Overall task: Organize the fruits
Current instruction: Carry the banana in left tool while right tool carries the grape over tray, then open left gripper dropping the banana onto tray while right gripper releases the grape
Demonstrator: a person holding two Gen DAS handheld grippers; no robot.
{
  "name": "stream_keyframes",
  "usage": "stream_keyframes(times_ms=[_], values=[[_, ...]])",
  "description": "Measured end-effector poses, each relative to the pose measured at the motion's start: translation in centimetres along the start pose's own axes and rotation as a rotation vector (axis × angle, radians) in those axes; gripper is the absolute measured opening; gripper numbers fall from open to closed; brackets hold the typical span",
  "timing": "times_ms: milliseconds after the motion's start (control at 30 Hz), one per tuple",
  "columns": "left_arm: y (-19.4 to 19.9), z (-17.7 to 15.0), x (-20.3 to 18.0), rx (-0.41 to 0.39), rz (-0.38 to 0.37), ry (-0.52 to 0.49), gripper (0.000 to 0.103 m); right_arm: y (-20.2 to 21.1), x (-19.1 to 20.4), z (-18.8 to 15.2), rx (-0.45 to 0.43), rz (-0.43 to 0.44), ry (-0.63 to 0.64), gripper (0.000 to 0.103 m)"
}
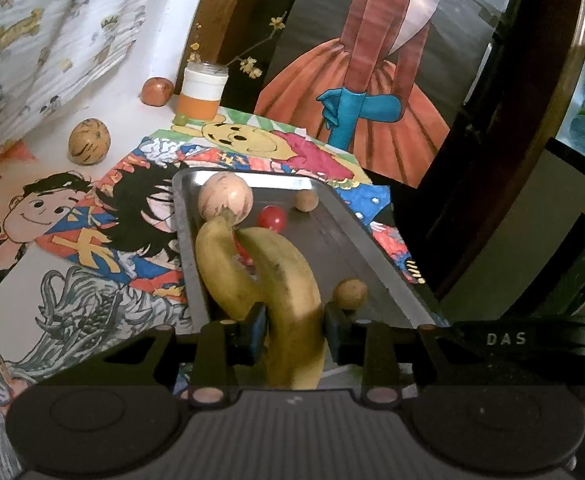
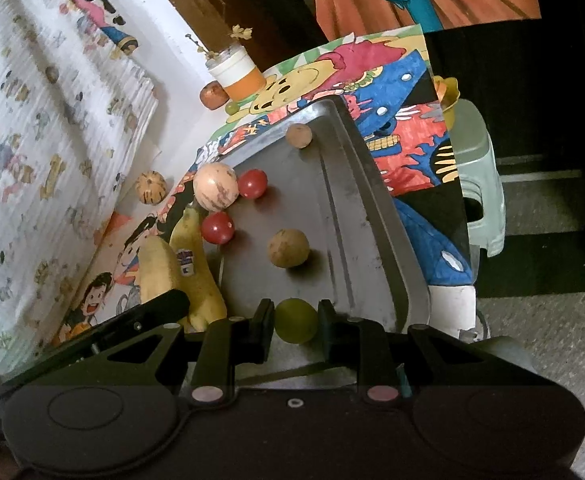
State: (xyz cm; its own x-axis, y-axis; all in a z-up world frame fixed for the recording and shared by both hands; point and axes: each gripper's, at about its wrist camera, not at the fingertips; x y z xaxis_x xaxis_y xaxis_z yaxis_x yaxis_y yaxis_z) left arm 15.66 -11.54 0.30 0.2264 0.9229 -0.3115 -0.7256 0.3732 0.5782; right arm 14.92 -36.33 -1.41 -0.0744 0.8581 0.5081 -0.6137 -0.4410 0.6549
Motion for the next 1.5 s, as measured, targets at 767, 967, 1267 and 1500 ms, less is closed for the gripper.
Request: stream_keyframes(times_ms=[767,967,1267,1500], values=[[0.5,-0.4,1.0,0.018,0.043,0.011,0.051,1.2,0.5,-1.5,-0.045,-0.016,0.043,0.028],[1.1,-0.5,1.0,0.001,0.044,0.022,0.064,1.8,0.5,-1.7,-0.058,-0.011,0.037,0.032],[2.2,-0.5,1.2,-0.026,0.051,0.032,0.076,2.8,0.7,-2.0,-0.083,-0.017,0.04,0.043],[3.2,-0.5,1.4,-0.044,0.065,0.042,0.089,3.7,1.1,-2.5,-0.093,-0.011,0.046,0.058]])
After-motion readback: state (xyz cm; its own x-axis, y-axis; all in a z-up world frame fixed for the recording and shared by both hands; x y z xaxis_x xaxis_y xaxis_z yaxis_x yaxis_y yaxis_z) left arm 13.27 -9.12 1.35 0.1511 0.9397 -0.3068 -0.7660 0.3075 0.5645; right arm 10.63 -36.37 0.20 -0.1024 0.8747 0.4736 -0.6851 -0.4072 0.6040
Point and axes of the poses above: each gripper's, at about its wrist camera, not at the fingertips, and y roughly against the way its jaws point, x to its left, z to its top
